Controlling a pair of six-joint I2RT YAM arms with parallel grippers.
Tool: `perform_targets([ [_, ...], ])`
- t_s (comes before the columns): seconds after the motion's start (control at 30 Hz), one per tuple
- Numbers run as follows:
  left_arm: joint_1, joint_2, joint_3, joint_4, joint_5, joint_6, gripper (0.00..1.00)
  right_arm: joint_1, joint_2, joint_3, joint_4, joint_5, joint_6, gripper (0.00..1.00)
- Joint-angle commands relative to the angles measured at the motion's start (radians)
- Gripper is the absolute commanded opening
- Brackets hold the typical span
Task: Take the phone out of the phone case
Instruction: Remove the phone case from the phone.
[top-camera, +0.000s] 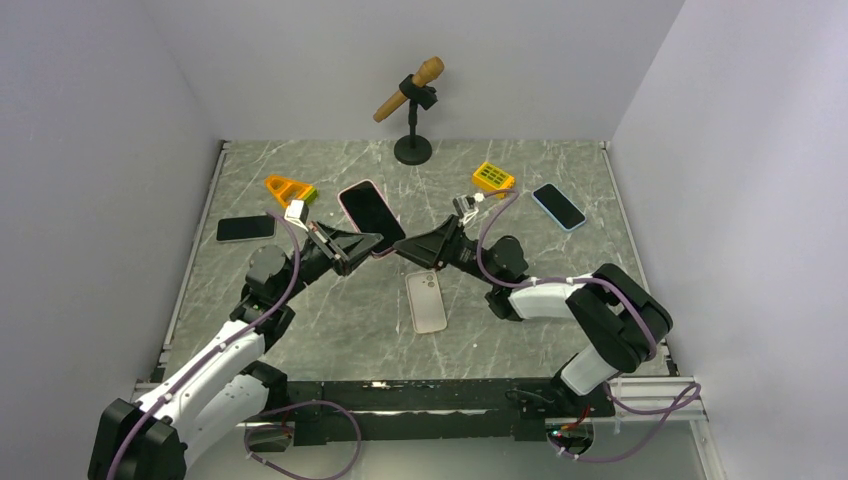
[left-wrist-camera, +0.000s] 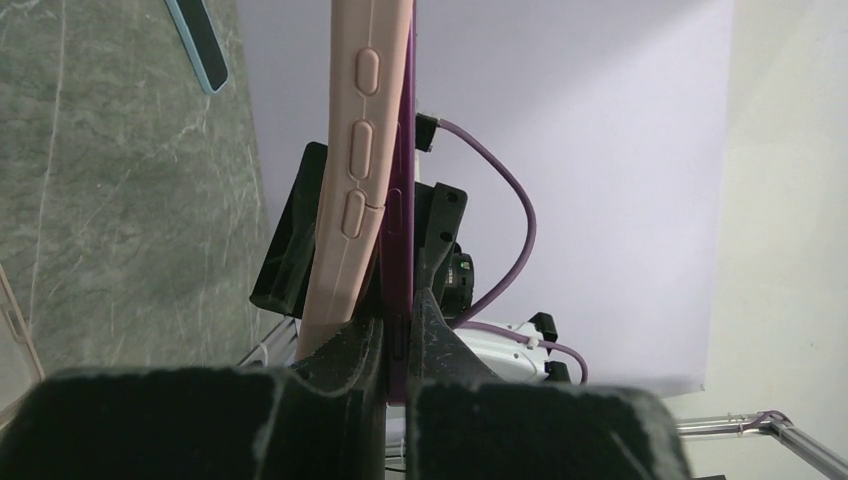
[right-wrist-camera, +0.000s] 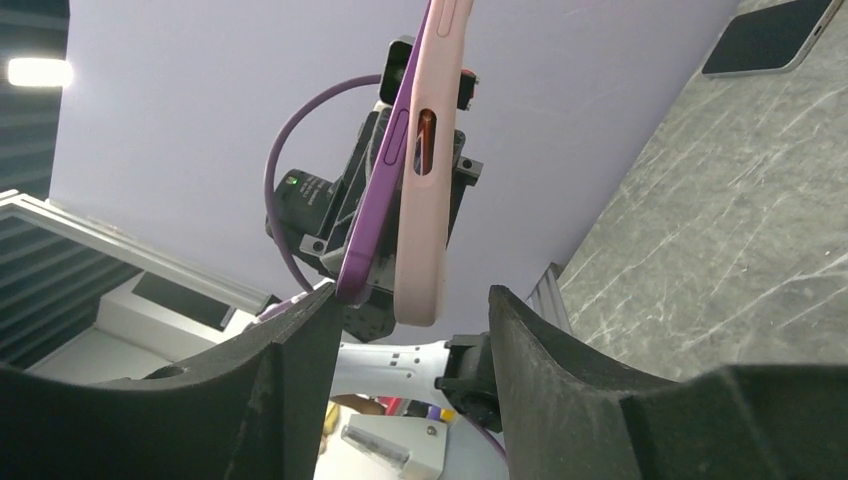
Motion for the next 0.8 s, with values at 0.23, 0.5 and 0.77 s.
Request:
perform_targets([
  [0.23, 0.006, -0.032, 0.038, 0.118, 0.004, 0.011, 0.0, 0.004, 0.019, -0.061, 0.151, -0.006, 0.025, 0.62],
  [0.5, 0.006, -0.028, 0.034, 0.135, 0.02, -0.005, 0.0, 0.018, 0.067, 0.023, 0.112, -0.007, 0.027, 0.53],
  [0.77, -0.002, -0.043, 0.018, 0.122, 0.045, -0.022, 0.0, 0.034, 0.153, 0.159, 0.094, -0.001, 0.032, 0.27],
])
